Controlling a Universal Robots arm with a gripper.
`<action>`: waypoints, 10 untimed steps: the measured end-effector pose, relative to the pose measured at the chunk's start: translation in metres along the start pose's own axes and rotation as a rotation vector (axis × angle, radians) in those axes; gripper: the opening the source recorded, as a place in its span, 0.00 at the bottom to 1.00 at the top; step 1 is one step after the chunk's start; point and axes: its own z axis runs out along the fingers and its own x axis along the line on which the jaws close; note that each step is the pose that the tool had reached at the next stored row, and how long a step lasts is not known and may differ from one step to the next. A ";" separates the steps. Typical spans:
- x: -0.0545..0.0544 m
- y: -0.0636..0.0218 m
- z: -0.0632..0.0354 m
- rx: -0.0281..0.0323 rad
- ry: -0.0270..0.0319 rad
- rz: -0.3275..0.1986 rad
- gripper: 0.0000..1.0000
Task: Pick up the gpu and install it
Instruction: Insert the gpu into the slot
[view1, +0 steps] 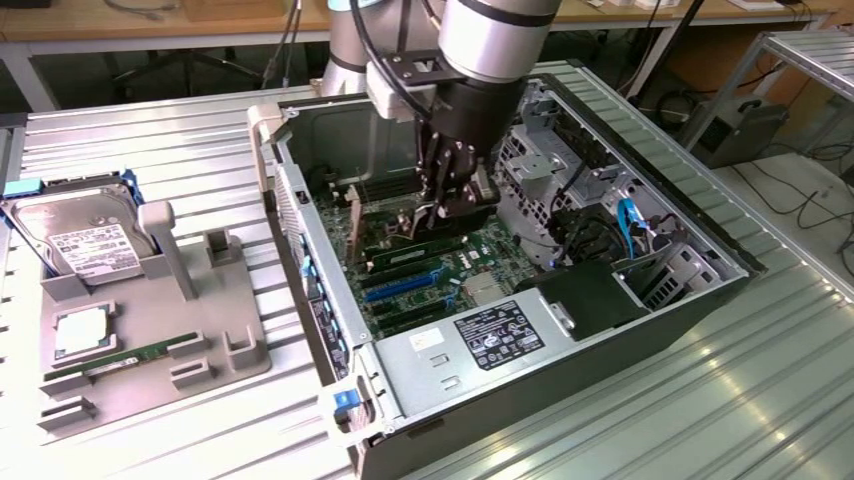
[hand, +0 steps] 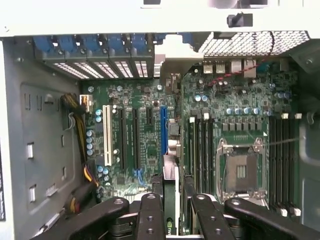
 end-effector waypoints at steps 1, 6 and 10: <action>0.000 0.0016 0.0021 -0.0001 0.0001 -0.003 0.26; 0.001 0.0075 0.0114 -0.0006 0.0007 -0.020 0.26; 0.002 0.0112 0.0187 -0.0010 0.0011 -0.036 0.26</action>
